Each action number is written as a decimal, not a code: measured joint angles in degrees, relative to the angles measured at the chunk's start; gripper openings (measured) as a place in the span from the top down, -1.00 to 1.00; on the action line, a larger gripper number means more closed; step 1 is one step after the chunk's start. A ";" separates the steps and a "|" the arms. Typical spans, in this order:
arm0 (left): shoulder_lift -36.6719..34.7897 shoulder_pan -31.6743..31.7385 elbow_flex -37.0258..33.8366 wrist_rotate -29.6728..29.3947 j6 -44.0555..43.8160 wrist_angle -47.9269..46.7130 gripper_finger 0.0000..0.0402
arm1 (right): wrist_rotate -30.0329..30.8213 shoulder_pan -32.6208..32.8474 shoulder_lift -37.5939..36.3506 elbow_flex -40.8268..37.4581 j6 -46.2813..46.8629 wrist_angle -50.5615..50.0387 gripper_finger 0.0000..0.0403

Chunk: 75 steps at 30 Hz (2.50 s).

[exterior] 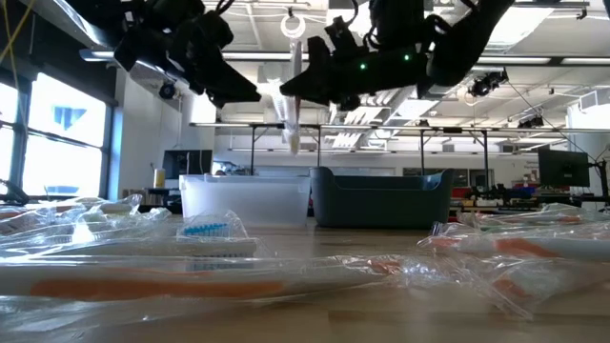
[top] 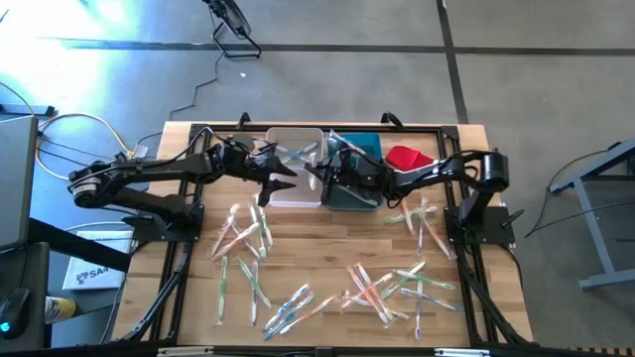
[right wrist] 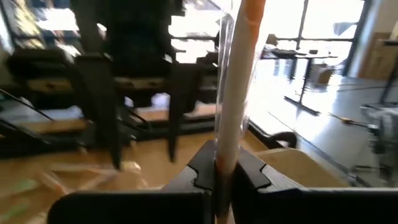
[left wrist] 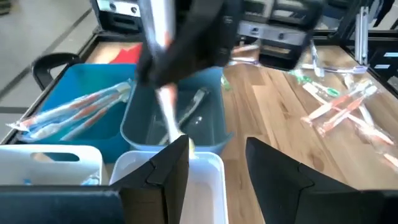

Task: Pick & Place Toothbrushes
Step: Put the orange toothbrush into the blue bin, then put the green toothbrush into the green bin

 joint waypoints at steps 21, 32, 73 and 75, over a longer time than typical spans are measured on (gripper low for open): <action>-21.00 0.00 -21.82 -3.93 -6.40 10.49 0.22 | 8.78 -14.64 -9.08 0.04 -7.16 -25.42 0.94; -25.30 -0.02 -25.24 -4.05 -7.91 10.99 0.22 | 3.01 -21.70 -9.06 0.00 -7.80 -35.69 0.94; -25.26 -0.02 -25.24 -3.93 -9.33 12.67 0.22 | -4.75 -17.46 -17.72 0.00 -10.27 -45.13 0.38; -25.26 -0.02 -25.24 -3.95 -9.30 12.66 0.22 | -4.74 -16.10 -19.04 0.00 -10.27 -45.09 0.43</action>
